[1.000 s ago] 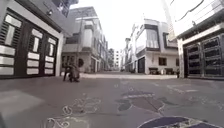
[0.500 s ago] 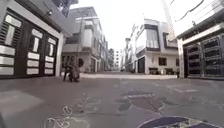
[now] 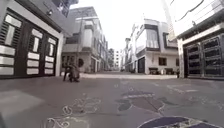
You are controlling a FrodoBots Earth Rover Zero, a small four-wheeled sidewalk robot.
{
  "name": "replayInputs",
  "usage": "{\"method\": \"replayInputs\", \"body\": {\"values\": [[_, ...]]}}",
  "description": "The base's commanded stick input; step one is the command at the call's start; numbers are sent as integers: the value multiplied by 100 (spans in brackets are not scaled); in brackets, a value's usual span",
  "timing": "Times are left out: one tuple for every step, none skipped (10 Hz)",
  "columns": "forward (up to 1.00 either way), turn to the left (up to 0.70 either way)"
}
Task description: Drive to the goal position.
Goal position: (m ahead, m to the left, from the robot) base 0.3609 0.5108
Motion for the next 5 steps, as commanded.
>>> {"method": "replayInputs", "body": {"values": [[39,3],[89,6],[100,6],[100,6],[68,4]]}}
